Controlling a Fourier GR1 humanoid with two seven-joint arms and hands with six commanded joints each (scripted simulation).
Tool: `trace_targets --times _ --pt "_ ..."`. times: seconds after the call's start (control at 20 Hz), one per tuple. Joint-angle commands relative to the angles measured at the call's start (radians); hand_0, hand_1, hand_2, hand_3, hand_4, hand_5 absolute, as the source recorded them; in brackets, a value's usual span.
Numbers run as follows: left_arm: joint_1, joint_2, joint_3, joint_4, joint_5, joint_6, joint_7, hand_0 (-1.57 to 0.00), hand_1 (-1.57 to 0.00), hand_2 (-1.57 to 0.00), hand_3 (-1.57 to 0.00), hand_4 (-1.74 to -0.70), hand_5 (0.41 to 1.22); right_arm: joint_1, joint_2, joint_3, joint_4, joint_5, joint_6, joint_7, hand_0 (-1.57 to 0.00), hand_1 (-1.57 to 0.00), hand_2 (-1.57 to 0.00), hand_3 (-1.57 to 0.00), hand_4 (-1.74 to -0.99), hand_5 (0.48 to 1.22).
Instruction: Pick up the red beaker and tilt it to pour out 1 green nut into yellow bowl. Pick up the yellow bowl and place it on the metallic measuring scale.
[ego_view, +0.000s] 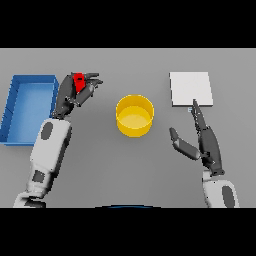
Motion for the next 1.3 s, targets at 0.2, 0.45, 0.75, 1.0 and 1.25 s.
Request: trace_targets --times 0.2,0.45,0.75,1.0,1.25 --pt "-0.01 0.043 -0.053 -0.025 -0.038 -0.002 0.045 -1.56 -1.56 -1.56 -1.55 -1.72 1.138 -0.004 -0.003 0.005 0.004 0.027 -0.015 -0.01 0.0 0.0 0.0 0.0 -1.219 0.661" --pt "-0.035 0.127 -0.168 -0.059 -0.161 -0.013 0.1 -1.56 -1.57 -1.57 -1.56 -1.73 1.124 -0.007 -0.005 0.006 0.011 0.039 -0.022 0.002 0.0 0.0 0.0 0.0 -1.199 0.658" --pt "-0.142 0.196 -0.356 -0.057 -0.376 -0.067 0.223 -1.57 -1.57 -1.57 -1.57 -1.74 1.134 0.005 -0.019 0.004 -0.007 0.029 -0.002 0.011 0.0 0.0 0.0 0.0 -1.178 0.667" --pt "-0.223 0.229 -0.522 -0.058 -0.576 -0.133 0.278 -1.57 -1.57 -1.57 -1.57 -1.74 1.183 0.014 -0.008 0.01 -0.01 0.021 0.002 0.011 0.0 0.0 0.0 0.0 -1.183 0.673" --pt "-0.336 0.238 -0.654 0.018 -0.733 -0.24 0.293 -1.57 -1.57 -1.57 -1.44 -1.7 1.209 0.019 0.007 0.015 -0.037 0.015 -0.002 0.053 0.0 0.0 0.0 0.0 -1.191 0.675"
